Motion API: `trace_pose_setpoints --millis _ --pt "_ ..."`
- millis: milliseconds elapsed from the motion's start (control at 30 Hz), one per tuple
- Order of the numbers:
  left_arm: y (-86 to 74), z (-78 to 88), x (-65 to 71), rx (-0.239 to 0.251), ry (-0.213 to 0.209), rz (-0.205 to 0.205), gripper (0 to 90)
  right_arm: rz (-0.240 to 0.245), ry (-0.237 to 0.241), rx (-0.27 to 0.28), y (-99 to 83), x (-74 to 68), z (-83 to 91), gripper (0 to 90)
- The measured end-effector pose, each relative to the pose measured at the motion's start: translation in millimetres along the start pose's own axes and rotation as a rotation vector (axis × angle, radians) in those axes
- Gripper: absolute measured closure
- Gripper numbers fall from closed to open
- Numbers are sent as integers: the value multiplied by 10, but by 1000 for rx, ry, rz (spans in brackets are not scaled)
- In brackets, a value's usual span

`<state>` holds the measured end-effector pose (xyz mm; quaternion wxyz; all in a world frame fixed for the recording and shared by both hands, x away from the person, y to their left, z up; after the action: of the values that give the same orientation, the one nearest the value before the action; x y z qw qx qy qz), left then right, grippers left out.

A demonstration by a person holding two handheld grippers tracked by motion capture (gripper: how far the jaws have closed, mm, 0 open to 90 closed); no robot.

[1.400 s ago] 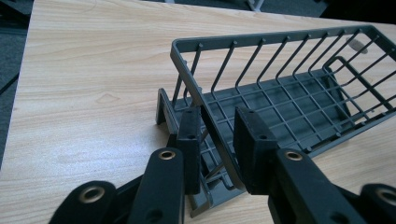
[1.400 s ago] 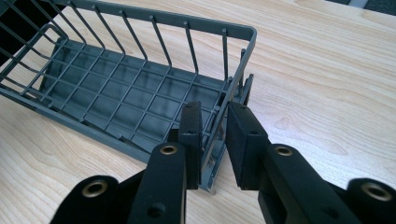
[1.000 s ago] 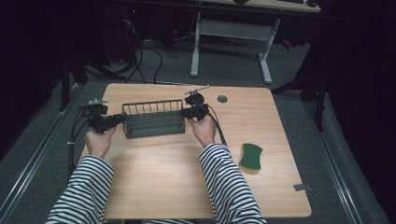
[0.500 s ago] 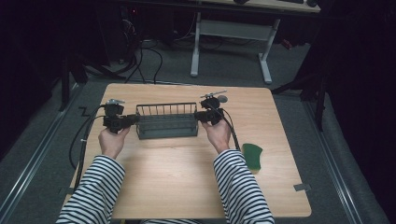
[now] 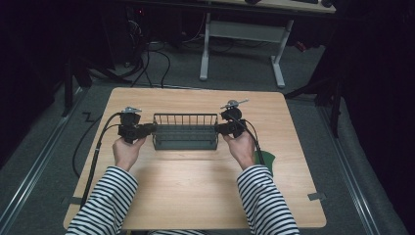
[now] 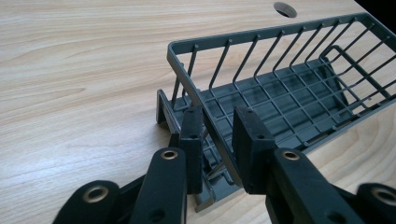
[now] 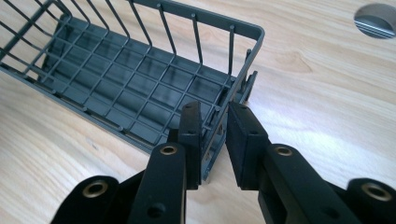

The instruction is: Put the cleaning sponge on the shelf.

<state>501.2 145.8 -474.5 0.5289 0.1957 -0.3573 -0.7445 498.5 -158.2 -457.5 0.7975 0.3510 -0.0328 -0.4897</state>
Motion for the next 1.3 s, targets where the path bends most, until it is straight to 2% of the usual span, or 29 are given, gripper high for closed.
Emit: trace_pose_setpoints --millis 200,467,567,700,900,933,1000,1033,1067,1100,1167,1200,1300 --pt "-28 27 145 -2 -20 -31 744 -5 7 -6 -136 47 130 760" --pt "-132 115 265 20 -52 -17 742 8 23 -7 -261 98 247 761" --pt "-181 195 329 23 -63 -35 749 3 29 -14 -295 108 279 763" --pt "-213 250 358 28 -86 -40 768 6 30 -22 -340 109 319 764" --pt "-232 283 382 19 -88 -55 769 32 10 -34 -374 82 343 759" --pt "-238 289 391 23 -83 -59 768 34 11 -35 -376 83 344 752" --pt "-244 287 397 26 -77 -69 760 29 17 -32 -377 79 337 652" --pt "-244 287 397 26 -77 -69 739 29 17 -32 -377 79 337 652" --pt "-253 277 396 31 -75 -72 706 34 5 -21 -378 78 337 581" --pt "-253 277 396 31 -75 -72 667 35 4 -16 -381 76 345 548" --pt "-253 273 389 31 -72 -72 589 34 4 -7 -386 75 358 525" --pt "-251 280 384 36 -72 -72 555 33 -6 20 -410 84 401 487" --pt "-235 311 361 65 -66 -72 453 30 -20 47 -451 113 482 436"
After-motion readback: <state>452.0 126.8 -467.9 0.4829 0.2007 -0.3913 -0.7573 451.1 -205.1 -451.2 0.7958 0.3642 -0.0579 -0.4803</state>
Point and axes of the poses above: each handheld gripper's, and its own axes: z roughly backward along the jaws, y roughly out of its top, x roughly to its right, the point moved 4 cm from there along -z, roughly forward along the jaws, and after that the axes turned 13 degrees about y, right-handed, at the moved point
